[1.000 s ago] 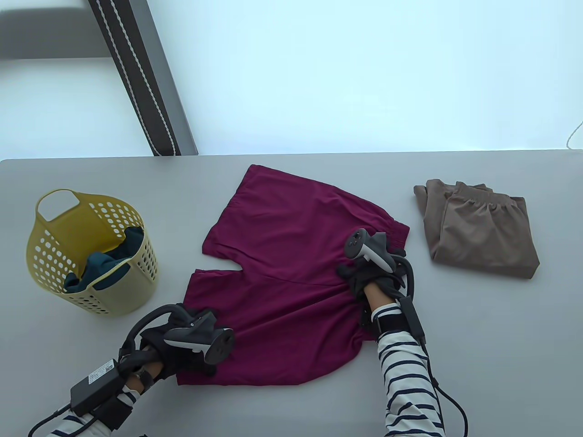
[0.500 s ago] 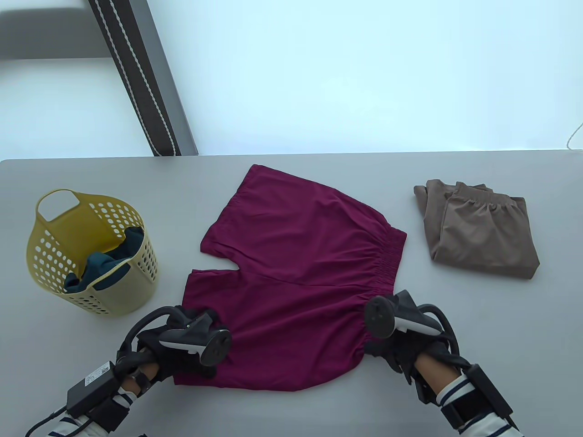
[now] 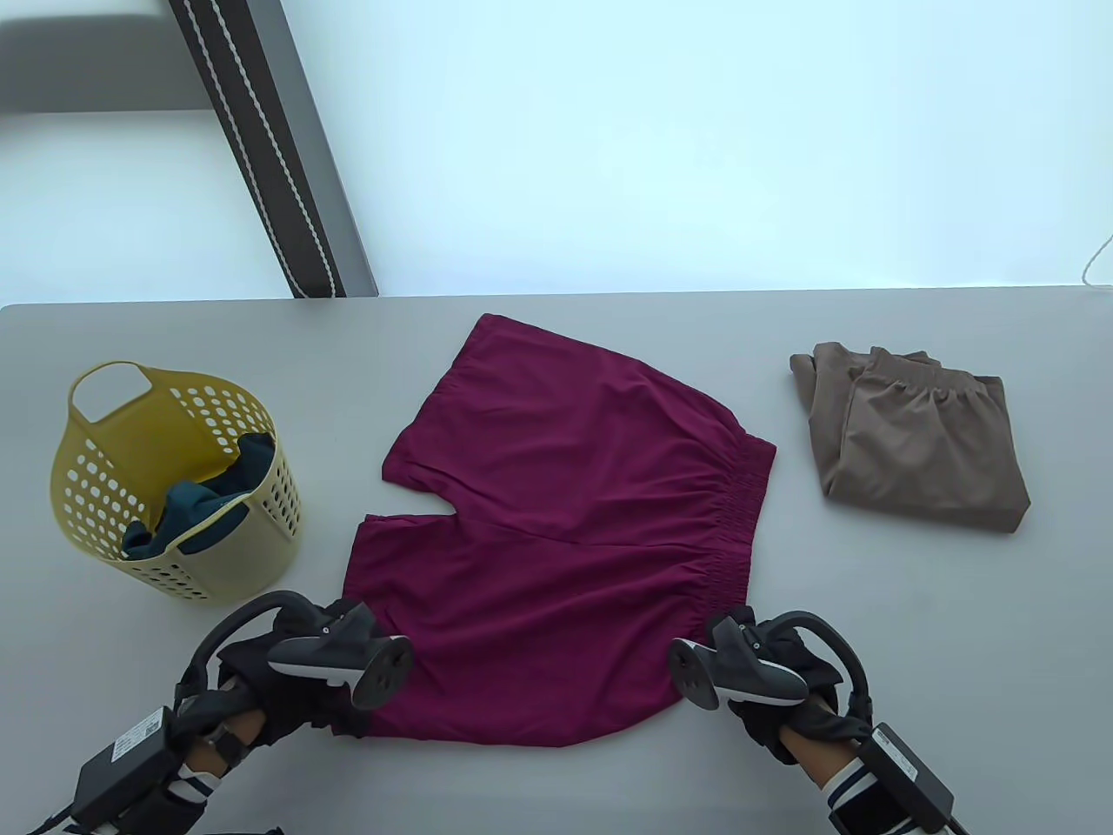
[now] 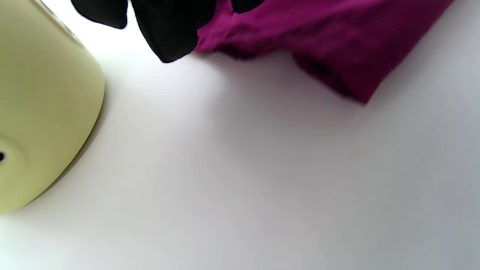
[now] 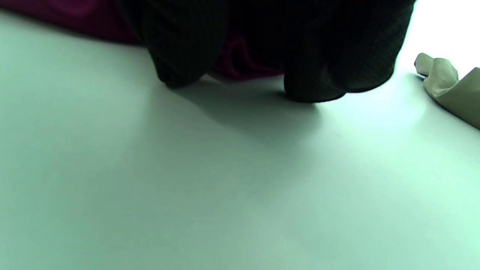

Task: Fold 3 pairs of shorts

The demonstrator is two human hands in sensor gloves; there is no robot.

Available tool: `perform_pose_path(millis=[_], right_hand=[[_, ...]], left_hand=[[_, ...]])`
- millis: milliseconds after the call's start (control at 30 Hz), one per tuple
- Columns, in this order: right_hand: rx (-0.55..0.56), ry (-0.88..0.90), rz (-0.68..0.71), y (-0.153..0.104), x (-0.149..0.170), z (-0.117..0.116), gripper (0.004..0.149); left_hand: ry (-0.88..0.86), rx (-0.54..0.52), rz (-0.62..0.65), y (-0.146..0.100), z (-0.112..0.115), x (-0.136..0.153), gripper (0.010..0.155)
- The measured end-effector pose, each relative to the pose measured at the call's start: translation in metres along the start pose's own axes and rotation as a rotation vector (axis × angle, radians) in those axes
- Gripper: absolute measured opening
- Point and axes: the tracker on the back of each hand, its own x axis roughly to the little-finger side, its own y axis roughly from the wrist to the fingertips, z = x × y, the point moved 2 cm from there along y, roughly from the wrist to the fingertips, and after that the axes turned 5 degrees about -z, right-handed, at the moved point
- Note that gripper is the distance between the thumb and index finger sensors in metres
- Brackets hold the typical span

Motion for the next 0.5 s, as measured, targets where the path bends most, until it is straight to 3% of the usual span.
perform_pose_path(millis=[133,400,500], right_hand=[[0.063,-0.005,-0.038,0.001,0.003,0.004,0.056],[0.076,0.224,-0.115,0.003,0.039,0.006,0.047],[0.109,0.251,-0.149,0.001,0.05,0.007,0.047]], left_hand=[[0.098,0.046,-0.105,0.017,0.025,0.0,0.092],[0.087,-0.241,-0.203,0.016,0.009,0.007,0.044],[0.041,-0.25,-0.201,0.014,0.006,0.011,0.04]])
